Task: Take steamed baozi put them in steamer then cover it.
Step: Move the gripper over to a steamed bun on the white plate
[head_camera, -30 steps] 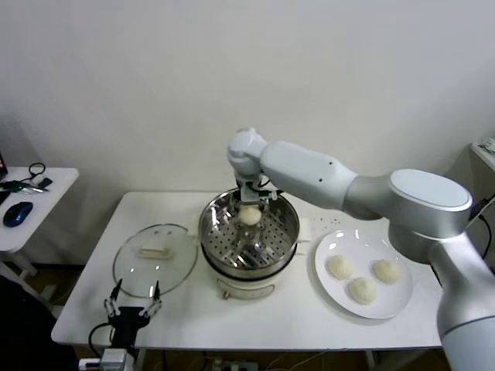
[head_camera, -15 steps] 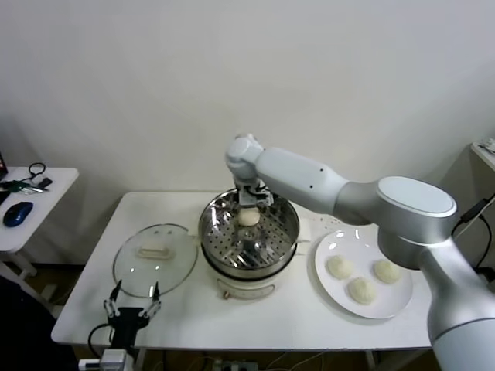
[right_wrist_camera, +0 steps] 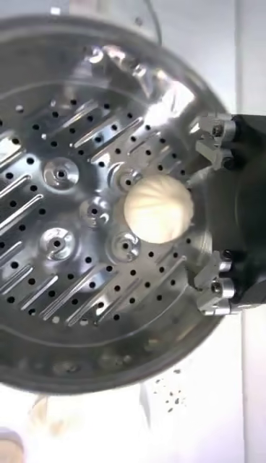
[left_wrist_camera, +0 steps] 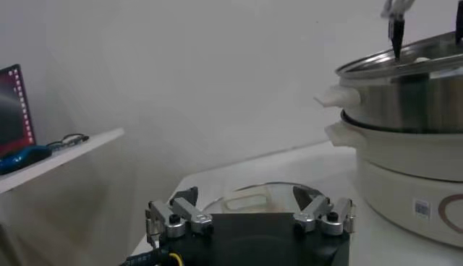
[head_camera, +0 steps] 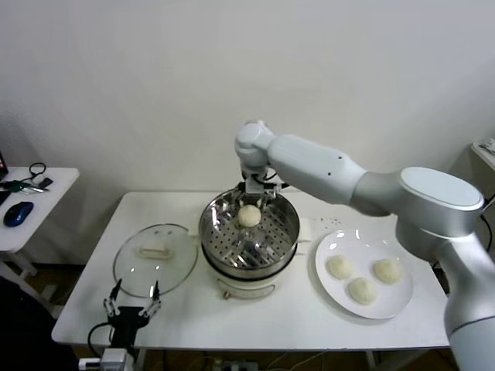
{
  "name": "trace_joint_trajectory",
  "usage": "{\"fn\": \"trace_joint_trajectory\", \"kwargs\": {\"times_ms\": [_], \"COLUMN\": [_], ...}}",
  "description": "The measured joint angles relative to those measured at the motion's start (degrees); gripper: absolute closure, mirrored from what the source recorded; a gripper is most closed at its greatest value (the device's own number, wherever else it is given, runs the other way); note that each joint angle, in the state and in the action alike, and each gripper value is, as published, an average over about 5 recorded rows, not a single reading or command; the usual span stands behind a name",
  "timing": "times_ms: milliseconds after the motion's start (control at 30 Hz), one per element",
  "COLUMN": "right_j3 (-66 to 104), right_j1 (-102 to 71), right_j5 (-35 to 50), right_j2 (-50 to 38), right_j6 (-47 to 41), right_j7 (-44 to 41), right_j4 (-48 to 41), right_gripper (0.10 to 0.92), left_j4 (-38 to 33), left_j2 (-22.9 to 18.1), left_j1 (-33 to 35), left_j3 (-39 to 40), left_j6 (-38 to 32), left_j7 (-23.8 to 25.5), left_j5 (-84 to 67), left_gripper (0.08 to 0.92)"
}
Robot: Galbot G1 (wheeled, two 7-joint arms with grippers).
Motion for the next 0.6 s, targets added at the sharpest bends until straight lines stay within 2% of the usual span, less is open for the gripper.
{"fn": "trace_joint_trajectory", "kwargs": {"times_ms": [367,600], "right_j3": [-9.12,-10.91], "right_j1": [8.91,9.14], "right_j5": [20.47,29.81], "right_j2": [-15.56,-25.86], "right_j6": [-18.72,-31.60], "right_j7": [6.05,7.28], "right_j4": [10.25,14.94], "right_gripper": [0.203,0.203], "left_j4": [-0.66,-1.26], "left_j2": [-0.11,-0.33], "left_j1": [0.93,1.63], "left_j3": [0.17,-0.56], "left_j6": [-0.03,-0.01], "left_j7": [0.14,0.18], "left_j5": [0.24,-0.21], "left_gripper": [0.177,0.177]}}
